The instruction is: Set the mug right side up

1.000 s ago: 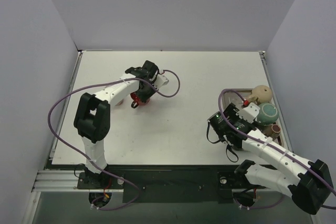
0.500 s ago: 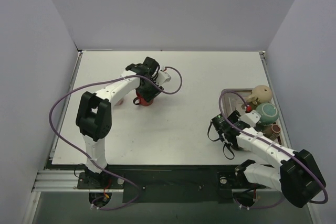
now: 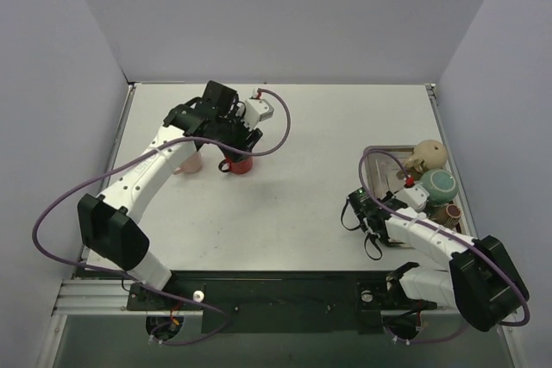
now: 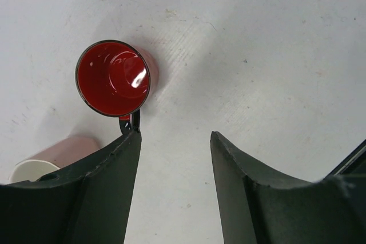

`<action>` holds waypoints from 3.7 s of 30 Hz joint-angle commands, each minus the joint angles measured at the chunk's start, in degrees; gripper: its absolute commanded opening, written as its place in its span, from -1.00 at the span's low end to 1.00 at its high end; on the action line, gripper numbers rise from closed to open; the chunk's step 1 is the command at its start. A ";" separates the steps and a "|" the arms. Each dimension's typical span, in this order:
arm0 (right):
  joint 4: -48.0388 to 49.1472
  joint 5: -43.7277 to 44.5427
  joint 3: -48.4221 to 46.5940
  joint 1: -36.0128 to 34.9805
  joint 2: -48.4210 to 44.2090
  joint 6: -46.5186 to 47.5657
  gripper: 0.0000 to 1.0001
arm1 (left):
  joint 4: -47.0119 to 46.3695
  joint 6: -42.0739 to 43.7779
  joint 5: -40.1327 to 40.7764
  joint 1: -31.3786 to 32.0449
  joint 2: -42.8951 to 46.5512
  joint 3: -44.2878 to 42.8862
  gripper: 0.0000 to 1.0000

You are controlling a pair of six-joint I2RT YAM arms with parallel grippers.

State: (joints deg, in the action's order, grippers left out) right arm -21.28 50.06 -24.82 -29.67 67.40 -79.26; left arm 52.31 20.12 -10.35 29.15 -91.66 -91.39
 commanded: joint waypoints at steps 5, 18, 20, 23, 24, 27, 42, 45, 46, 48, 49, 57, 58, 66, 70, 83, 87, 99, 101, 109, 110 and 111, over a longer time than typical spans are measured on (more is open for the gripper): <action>4.48 1.35 -2.25 -4.06 -12.01 16.83 -1.00 | 1.30 -2.36 -13.53 -1.46 7.44 2.71 0.24; 28.36 -18.99 -14.99 -13.04 -26.97 38.83 -1.00 | -22.49 -34.23 -54.48 -14.29 17.74 11.93 0.54; 34.24 -26.80 -17.27 -14.09 -25.74 37.96 -1.00 | -32.68 -43.55 -57.13 -14.38 18.09 14.83 0.58; 43.49 -35.10 -19.21 -14.97 -22.94 34.27 -1.00 | -51.36 -59.60 -58.64 -14.12 19.14 21.06 0.61; 46.47 -37.30 -19.74 -16.02 -22.14 32.79 -1.00 | -56.39 -62.54 -58.99 -13.86 19.58 21.95 0.61; 50.10 -38.20 -22.63 -19.71 -18.54 32.86 -1.00 | -66.10 -69.85 -58.12 -12.72 19.85 24.68 0.64; 59.07 -41.89 -26.95 -27.20 -6.06 31.72 -1.00 | -78.48 -80.92 -54.60 -9.72 18.18 26.61 0.18; 56.97 -43.29 -27.74 -27.19 -3.68 31.80 -1.00 | -80.61 -81.47 -53.90 -9.72 19.32 27.06 -0.38; 56.18 -43.64 -28.44 -27.11 -2.37 31.89 -1.00 | -79.92 -80.34 -53.90 -9.72 19.58 27.06 -0.79; 50.66 -43.56 -30.01 -26.58 -1.39 32.33 -1.00 | -71.28 -73.78 -53.55 -10.59 20.03 25.93 -1.00; 44.11 -41.99 -30.81 -25.97 -1.30 33.11 -0.94 | -66.95 -70.43 -52.42 -11.12 20.46 25.13 -1.00; 2.15 -12.37 -32.67 -19.66 -6.66 33.31 0.49 | 5.12 -2.13 -8.86 -11.04 21.17 10.80 -1.00; -0.58 -12.53 -30.66 -17.55 -7.79 32.25 0.50 | 6.99 3.03 -6.64 -11.13 21.17 12.02 -1.00; -9.13 -7.35 -17.90 1.17 -16.84 27.59 0.68 | 10.80 14.24 15.60 -10.86 17.05 25.21 -1.00; -12.20 -2.37 -14.56 4.97 -20.63 25.57 0.69 | 8.51 15.04 17.73 -11.04 12.04 28.20 -1.00; -12.48 1.73 -4.63 18.14 -24.51 13.53 0.84 | 2.62 15.48 16.25 -10.95 4.12 33.56 -0.45; -11.07 -0.05 -3.75 18.86 -21.00 10.37 0.79 | 4.02 15.21 14.75 -10.86 6.22 32.69 0.00; -7.73 -1.02 -4.01 22.37 -8.51 1.13 0.62 | 12.46 14.95 4.91 -9.81 15.81 22.32 0.21; -7.03 -1.37 -3.22 23.60 -7.55 0.96 0.58 | 13.42 14.34 5.07 -8.85 15.98 21.09 0.21; 1.41 -10.42 -1.64 33.01 -1.58 3.50 0.37 | 16.50 11.09 5.51 -5.16 15.10 16.17 0.21; 1.85 -10.51 -1.90 33.88 -1.04 4.20 0.35 | 16.59 10.99 5.43 -4.63 15.10 15.99 0.21; 2.11 -10.51 -2.42 34.24 -0.17 4.64 0.30 | 16.68 10.82 5.43 -4.19 15.28 15.81 0.21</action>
State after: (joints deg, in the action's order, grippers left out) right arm -21.67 41.45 -26.83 2.31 64.90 -75.94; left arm 66.72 32.64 -3.53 23.29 -76.60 -72.14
